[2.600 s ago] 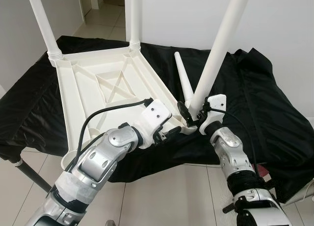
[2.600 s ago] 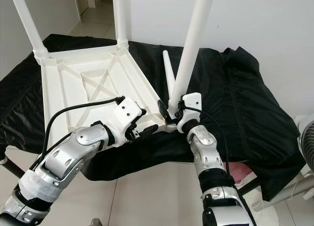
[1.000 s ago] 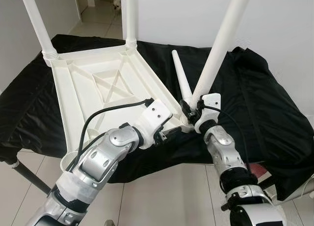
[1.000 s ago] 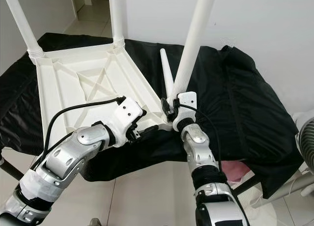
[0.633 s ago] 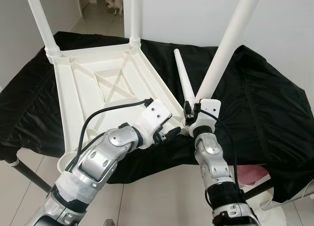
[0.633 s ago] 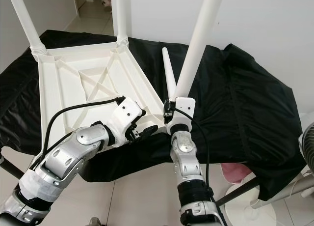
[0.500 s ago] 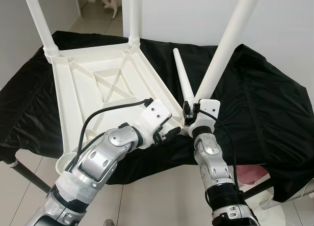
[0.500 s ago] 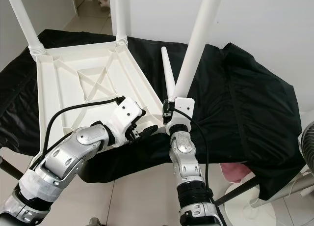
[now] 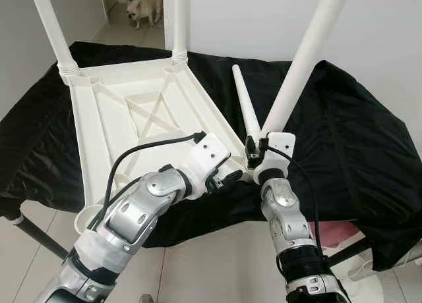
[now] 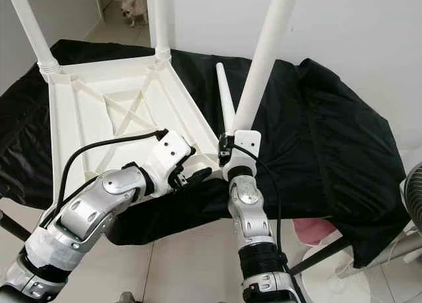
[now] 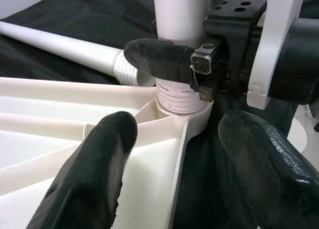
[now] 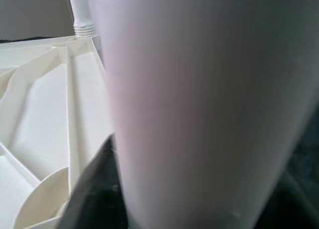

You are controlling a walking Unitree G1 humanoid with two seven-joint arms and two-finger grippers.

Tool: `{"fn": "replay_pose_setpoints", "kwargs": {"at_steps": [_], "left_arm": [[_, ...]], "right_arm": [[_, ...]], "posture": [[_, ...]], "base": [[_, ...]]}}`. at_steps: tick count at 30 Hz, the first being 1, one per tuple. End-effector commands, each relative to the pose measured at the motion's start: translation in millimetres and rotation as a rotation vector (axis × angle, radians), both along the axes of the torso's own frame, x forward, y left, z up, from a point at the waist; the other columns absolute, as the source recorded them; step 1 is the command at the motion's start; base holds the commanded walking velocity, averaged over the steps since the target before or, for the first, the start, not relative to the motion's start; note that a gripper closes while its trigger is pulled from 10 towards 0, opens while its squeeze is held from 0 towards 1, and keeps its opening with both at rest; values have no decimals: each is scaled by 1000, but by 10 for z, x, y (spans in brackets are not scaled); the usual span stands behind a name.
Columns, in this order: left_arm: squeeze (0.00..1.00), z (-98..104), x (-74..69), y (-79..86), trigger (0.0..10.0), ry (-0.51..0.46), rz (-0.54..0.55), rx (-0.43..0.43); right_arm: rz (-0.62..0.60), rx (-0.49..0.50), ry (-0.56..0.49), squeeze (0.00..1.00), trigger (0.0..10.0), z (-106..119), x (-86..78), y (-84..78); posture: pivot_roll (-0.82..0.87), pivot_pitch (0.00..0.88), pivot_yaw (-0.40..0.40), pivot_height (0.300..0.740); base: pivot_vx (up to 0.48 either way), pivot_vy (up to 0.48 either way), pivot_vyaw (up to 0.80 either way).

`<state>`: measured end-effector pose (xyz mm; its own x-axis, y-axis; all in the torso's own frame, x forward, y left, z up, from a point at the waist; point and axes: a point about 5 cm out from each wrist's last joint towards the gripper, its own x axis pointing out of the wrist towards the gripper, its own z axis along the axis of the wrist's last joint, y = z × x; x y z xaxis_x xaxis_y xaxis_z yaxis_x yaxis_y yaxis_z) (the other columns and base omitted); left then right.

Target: Building children table

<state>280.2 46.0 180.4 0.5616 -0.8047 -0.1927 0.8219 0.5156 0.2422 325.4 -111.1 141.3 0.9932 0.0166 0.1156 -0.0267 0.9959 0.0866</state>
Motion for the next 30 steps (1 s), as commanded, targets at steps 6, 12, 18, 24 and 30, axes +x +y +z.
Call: {"fn": "replay_pose_setpoints", "kwargs": {"at_steps": [6,12,18,24,30], "left_arm": [[0,7,-41,-28,10000,-4,-63,20],[0,3,-43,-35,10000,-4,-66,22],[0,-8,-49,-28,10000,-2,-67,26],[0,2,-19,-6,10000,-8,-57,30],[0,8,-3,-13,10000,-10,-52,25]], "right_arm": [[66,-29,-14,1000,10000,-24,-26,-220],[72,-54,-19,1000,10000,-40,-28,-304],[146,-87,-21,0,10000,-83,-42,-358],[283,-111,-25,0,10000,-107,-8,-378],[332,-175,-33,0,10000,-65,106,-453]], "posture": [[23,26,-77,740],[19,25,-74,740],[22,23,-71,740],[15,26,-67,740],[9,33,-65,740]], "base": [[0,0,0],[0,0,0],[0,0,0],[0,0,0],[0,0,0]]}}
